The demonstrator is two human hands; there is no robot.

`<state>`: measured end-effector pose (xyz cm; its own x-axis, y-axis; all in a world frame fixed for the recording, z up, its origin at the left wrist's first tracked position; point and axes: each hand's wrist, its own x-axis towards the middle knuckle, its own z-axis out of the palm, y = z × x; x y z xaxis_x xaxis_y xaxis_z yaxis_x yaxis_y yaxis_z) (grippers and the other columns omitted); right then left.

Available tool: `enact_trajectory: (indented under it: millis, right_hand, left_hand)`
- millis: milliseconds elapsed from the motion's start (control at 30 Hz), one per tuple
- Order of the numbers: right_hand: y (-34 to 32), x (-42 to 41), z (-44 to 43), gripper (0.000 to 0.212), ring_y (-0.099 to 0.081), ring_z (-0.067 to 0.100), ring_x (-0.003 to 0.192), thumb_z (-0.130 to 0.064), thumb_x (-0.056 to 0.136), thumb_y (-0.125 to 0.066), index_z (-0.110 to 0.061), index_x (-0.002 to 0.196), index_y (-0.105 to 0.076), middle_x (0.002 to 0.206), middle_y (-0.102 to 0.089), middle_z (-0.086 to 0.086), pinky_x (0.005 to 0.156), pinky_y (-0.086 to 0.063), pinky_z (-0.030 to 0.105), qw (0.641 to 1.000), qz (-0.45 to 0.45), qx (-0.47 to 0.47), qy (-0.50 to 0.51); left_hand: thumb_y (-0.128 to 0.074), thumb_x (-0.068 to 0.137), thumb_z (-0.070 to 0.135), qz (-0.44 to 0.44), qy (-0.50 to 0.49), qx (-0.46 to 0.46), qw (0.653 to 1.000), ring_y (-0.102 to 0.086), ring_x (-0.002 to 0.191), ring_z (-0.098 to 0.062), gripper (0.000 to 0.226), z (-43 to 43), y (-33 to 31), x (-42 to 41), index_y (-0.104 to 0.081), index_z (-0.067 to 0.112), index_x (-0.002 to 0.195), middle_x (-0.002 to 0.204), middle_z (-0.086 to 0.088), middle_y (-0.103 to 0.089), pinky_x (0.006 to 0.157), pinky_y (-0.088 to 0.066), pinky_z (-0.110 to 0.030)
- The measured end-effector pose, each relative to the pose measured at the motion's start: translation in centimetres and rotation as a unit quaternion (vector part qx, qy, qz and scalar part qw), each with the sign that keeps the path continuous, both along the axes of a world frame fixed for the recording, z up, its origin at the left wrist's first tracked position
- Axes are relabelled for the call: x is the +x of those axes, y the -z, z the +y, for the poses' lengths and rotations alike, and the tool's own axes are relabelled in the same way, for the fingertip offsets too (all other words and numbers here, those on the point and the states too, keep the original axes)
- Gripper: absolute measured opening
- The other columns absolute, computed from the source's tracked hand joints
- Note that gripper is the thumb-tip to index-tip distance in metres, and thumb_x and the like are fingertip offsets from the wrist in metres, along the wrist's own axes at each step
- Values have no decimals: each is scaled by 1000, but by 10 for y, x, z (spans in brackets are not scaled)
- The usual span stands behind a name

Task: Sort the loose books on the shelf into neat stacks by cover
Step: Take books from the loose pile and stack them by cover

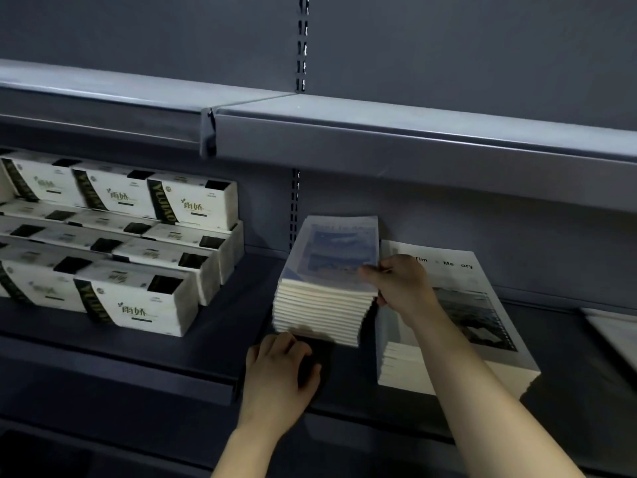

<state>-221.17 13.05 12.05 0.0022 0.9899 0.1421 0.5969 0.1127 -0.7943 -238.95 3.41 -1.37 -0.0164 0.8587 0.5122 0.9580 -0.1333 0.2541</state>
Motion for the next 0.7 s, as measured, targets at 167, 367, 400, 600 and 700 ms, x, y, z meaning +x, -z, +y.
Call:
enact_trajectory:
  millis: [167, 367, 400, 600, 700]
  right_hand:
    - [-2, -2, 2, 38, -61, 12, 47, -34, 85, -65, -9, 57, -62, 45, -56, -1, 53, -47, 22, 998, -66, 24, 1]
    - [3, -3, 6, 46, -51, 13, 49, -39, 87, -61, -15, 50, -46, 47, -48, -2, 46, -32, 24, 990, -129, 45, 19]
    - [5, -3, 8, 47, -50, 13, 50, -40, 87, -60, -16, 50, -45, 48, -46, -2, 46, -31, 25, 990, -134, 44, 23]
    - [13, -5, 12, 45, -55, 20, 60, -46, 88, -55, -16, 55, -47, 55, -49, -1, 49, -33, 26, 988, -145, 43, 33]
    - [14, -6, 13, 44, -54, 17, 58, -46, 90, -54, -16, 58, -46, 57, -50, -1, 47, -31, 24, 988, -147, 44, 33]
  left_hand:
    - [-48, 76, 51, -4, -2, 3, 1000, -56, 82, -16, 28, 0, 1, 0, -66, 30, 81, 86, 11, -56, 67, -42, -32]
    - [-47, 77, 51, -5, -5, 9, 1000, -55, 84, -17, 29, 1, 3, 1, -66, 29, 83, 88, 11, -57, 67, -41, -32]
    - [-47, 77, 51, -6, -6, 9, 1000, -55, 84, -17, 29, 1, 3, 1, -66, 29, 83, 88, 11, -57, 67, -40, -32]
    - [-47, 78, 51, -9, -5, 3, 1000, -54, 85, -16, 29, 2, 4, 1, -65, 30, 84, 89, 11, -56, 69, -39, -32]
    - [-47, 77, 51, -8, -7, 5, 1000, -54, 85, -17, 29, 1, 4, 1, -65, 30, 84, 89, 11, -56, 69, -39, -32]
